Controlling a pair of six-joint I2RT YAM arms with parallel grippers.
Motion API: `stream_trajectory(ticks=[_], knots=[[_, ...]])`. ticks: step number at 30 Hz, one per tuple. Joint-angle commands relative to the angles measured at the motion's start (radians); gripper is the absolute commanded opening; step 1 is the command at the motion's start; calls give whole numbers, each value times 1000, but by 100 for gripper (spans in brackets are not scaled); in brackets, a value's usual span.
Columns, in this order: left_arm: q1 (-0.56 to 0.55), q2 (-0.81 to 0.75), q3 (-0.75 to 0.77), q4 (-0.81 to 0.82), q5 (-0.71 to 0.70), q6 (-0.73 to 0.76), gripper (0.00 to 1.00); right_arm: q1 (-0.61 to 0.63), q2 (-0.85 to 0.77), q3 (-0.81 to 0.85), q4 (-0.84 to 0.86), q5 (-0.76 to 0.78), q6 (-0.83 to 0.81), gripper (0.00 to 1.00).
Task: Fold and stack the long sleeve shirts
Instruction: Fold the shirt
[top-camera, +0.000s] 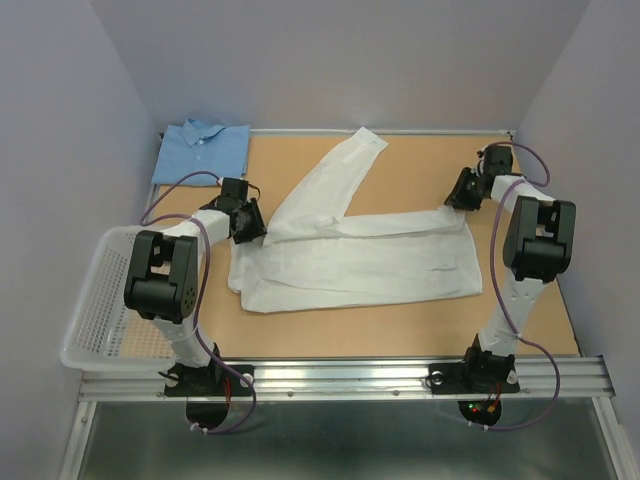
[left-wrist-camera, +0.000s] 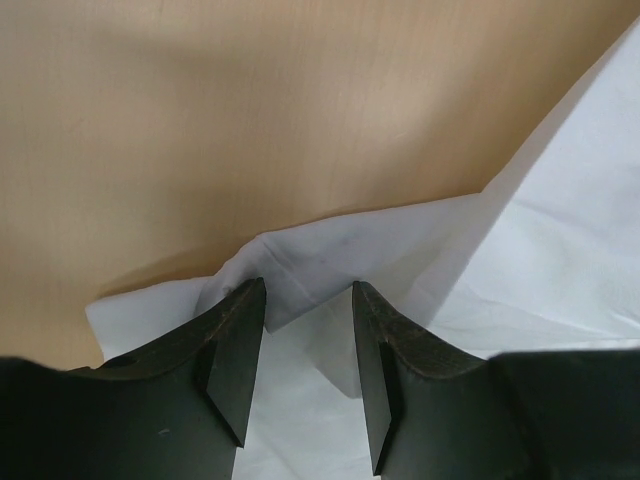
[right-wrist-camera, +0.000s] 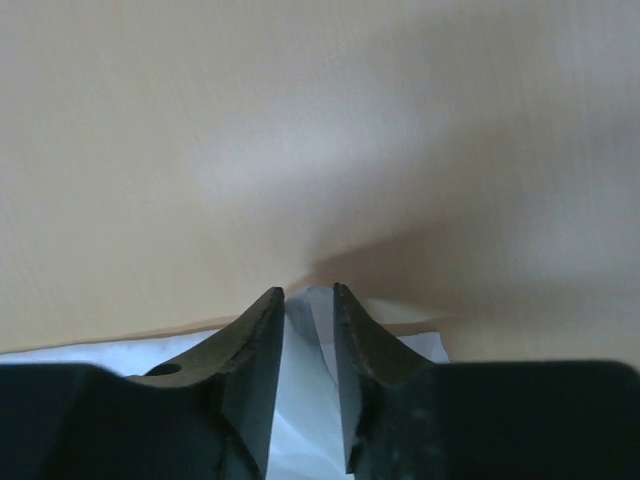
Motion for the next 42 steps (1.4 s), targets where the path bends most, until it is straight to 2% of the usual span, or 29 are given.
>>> stream_trajectory(ticks=[1,7,9,10,11,14,17,24,25,27,28,29,30,32,35,40,42], knots=[[10,-3,-11,19,10,-9,52,7,3,20,-13,-26,-24,29],[10,7,-12,23,17,-7,51,5,7,27,-22,-45,-33,19],[12,7,-15,23,17,-6,52,7,7,26,-24,-52,-32,12],[12,7,-18,25,17,-9,52,7,1,26,-25,-49,-35,2],[12,7,-21,26,15,-12,51,7,-4,27,-27,-30,-36,0],[20,11,-34,32,27,-18,51,5,-19,33,-27,35,-41,1],[35,22,-46,29,49,-27,51,-5,-54,38,-28,214,-14,1],[58,14,-70,31,58,-35,51,-48,-114,-31,-28,340,91,1],[59,13,-69,31,62,-35,51,-48,-117,-37,-28,342,102,1],[59,7,-66,31,64,-37,51,-48,-128,-57,-35,356,128,12],[58,2,-63,31,66,-35,51,-48,-140,-62,-39,360,135,23],[59,-3,-61,29,66,-33,51,-48,-146,-65,-42,369,135,23],[59,-16,-52,28,73,-32,52,-48,-157,-63,-50,386,132,37],[59,-35,-43,22,79,-27,52,-47,-180,-57,-56,392,123,49],[59,-79,-18,8,96,-18,58,-44,-234,-58,-62,379,106,52],[53,-171,12,-7,151,-4,65,31,-292,-110,-47,152,119,52],[44,-199,20,-7,167,6,66,70,-315,-155,11,51,157,52]])
